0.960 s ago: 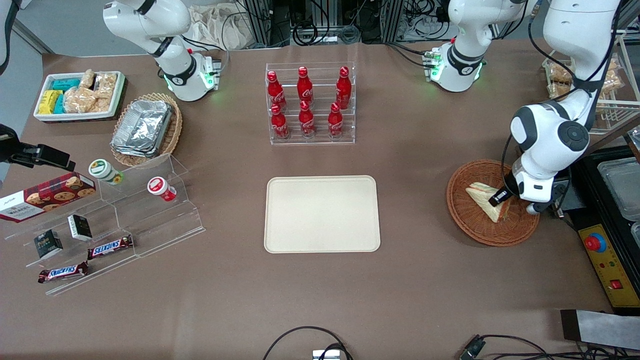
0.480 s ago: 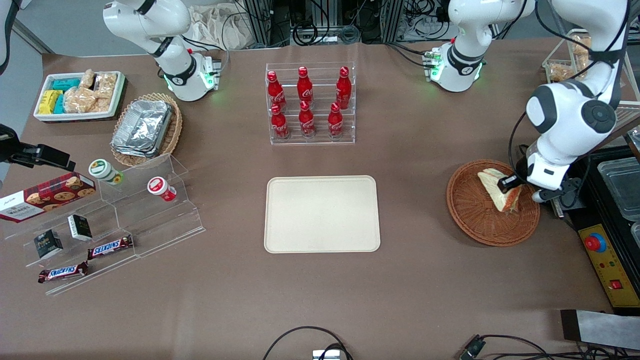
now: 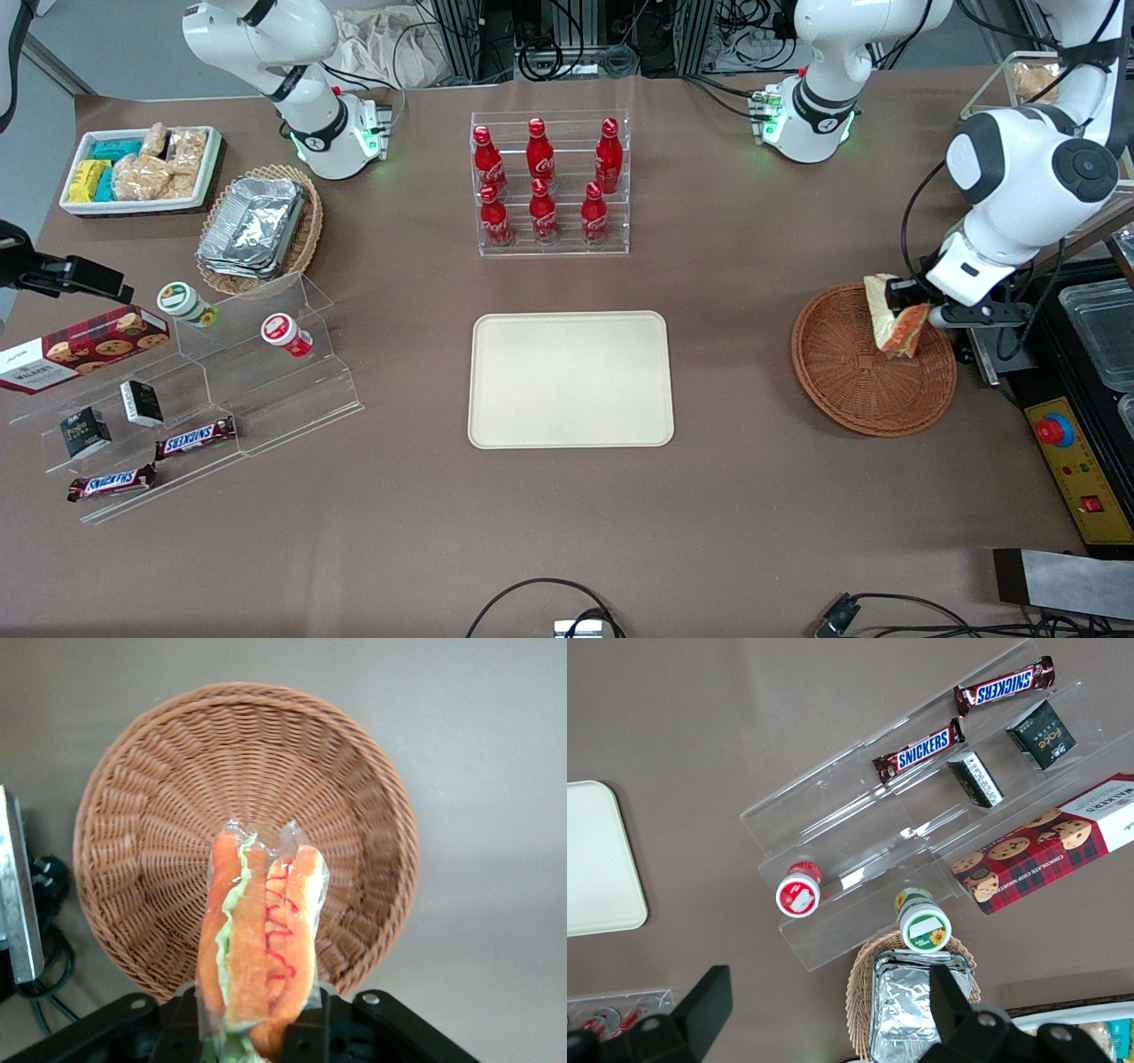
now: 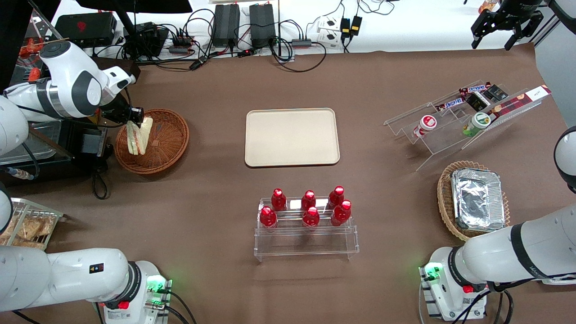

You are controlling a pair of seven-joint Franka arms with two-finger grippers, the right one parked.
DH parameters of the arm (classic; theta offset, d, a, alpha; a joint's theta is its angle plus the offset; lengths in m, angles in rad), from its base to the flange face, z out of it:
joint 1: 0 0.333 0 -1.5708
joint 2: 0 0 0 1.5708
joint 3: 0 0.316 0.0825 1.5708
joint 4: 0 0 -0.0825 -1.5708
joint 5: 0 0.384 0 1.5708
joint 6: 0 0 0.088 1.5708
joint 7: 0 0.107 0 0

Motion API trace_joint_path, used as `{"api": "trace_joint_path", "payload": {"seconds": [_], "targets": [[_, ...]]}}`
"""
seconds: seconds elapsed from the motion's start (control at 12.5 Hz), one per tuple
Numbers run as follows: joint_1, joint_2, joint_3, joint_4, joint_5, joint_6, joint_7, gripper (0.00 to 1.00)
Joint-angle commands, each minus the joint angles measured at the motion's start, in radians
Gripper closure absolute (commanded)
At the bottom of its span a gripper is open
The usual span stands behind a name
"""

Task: Place sandwich from basket to tray
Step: 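Carry the held sandwich over the cream tray with the left gripper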

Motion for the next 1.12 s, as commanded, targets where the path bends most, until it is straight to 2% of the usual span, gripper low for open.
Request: {"api": "trace_joint_path", "payload": {"seconds": [0.0,0.16,0.4,0.64,0.88,1.04], "targets": [[-0.001,-0.035,-0.089,-0.008,0.01,-0.021,0.043,0.78],[-0.001,-0.034,-0.158,0.003,0.007,-0.022,0.003,0.78],[-0.001,-0.022,-0.279,0.043,0.004,-0.025,-0.159,0.78],[-0.001,0.049,-0.401,0.136,0.009,-0.053,-0.347,0.77],[-0.001,0.122,-0.47,0.237,0.017,-0.085,-0.475,0.77],[-0.003,0.182,-0.504,0.297,0.074,-0.1,-0.572,0.78]]}}
